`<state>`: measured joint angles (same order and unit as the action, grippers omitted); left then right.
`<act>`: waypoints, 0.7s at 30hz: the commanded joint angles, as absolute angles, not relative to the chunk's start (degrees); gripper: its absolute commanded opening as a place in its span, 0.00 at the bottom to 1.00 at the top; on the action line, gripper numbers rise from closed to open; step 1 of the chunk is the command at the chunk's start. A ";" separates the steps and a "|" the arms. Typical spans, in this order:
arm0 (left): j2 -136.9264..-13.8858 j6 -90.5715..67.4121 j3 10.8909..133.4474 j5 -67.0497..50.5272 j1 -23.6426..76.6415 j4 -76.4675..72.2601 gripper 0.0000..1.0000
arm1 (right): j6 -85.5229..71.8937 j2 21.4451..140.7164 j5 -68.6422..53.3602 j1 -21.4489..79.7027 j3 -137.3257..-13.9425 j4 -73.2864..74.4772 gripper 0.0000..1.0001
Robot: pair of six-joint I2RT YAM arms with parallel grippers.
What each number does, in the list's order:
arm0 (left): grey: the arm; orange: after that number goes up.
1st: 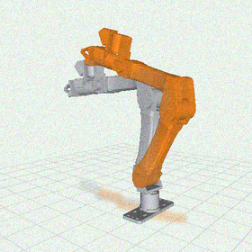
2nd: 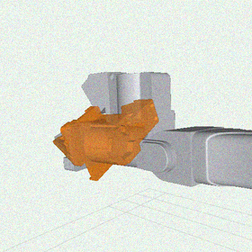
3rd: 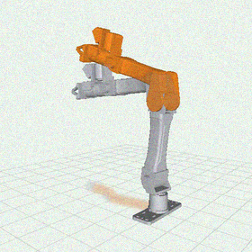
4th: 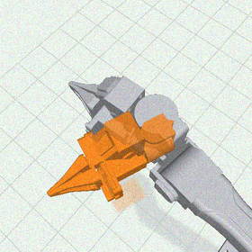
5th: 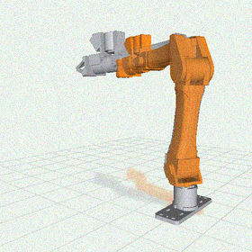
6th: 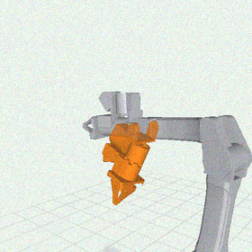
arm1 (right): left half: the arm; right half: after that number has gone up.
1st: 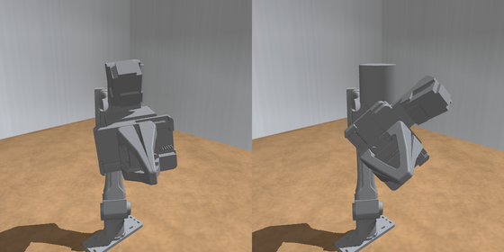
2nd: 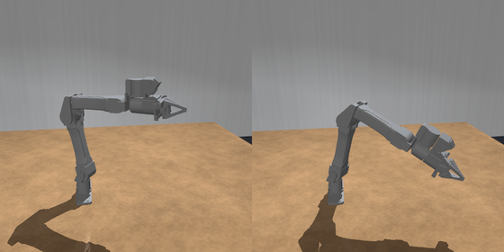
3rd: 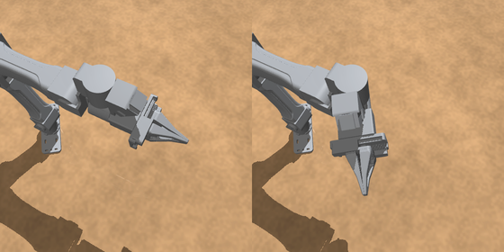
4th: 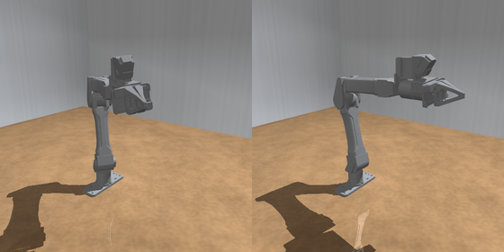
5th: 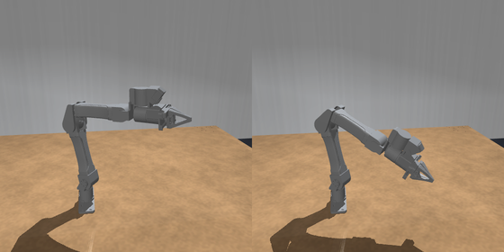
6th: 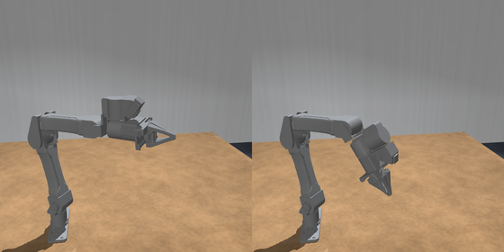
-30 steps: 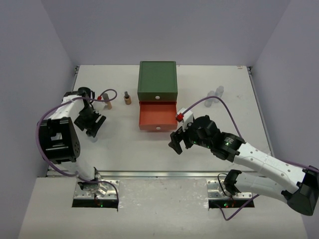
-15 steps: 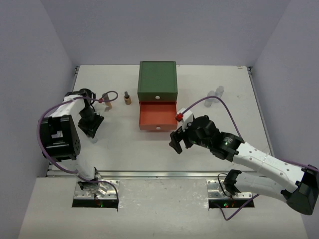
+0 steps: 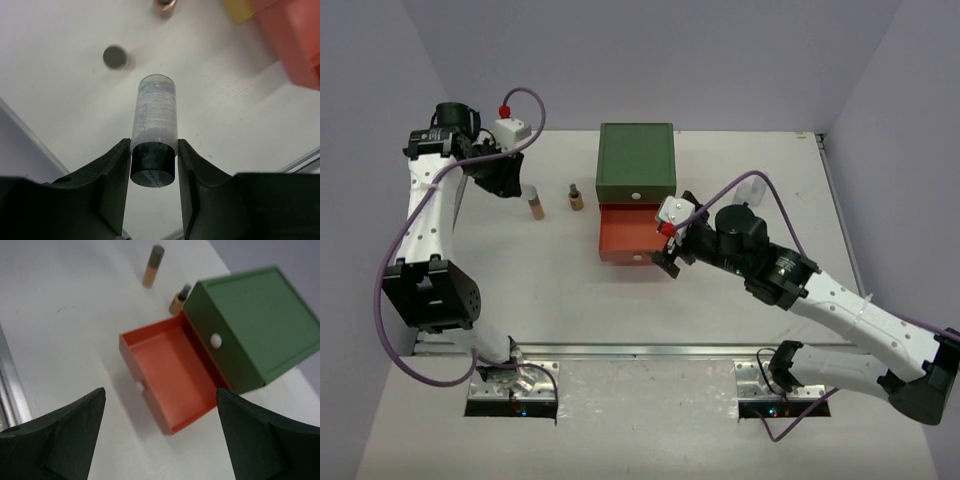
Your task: Organize the makeup
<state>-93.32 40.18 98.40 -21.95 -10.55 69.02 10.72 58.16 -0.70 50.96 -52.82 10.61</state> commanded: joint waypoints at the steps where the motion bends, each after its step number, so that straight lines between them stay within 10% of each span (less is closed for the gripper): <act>1: -85.65 42.15 103.55 -45.85 -8.50 69.70 0.00 | 28.36 66.09 -8.14 50.71 -65.39 3.63 0.90; 21: -74.51 21.29 90.35 -63.75 2.81 46.48 0.00 | 47.55 88.29 -9.08 54.69 -82.77 1.96 0.83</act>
<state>-76.23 22.29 89.97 -59.00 2.35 49.54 44.44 85.81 -13.34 54.57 -79.47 5.08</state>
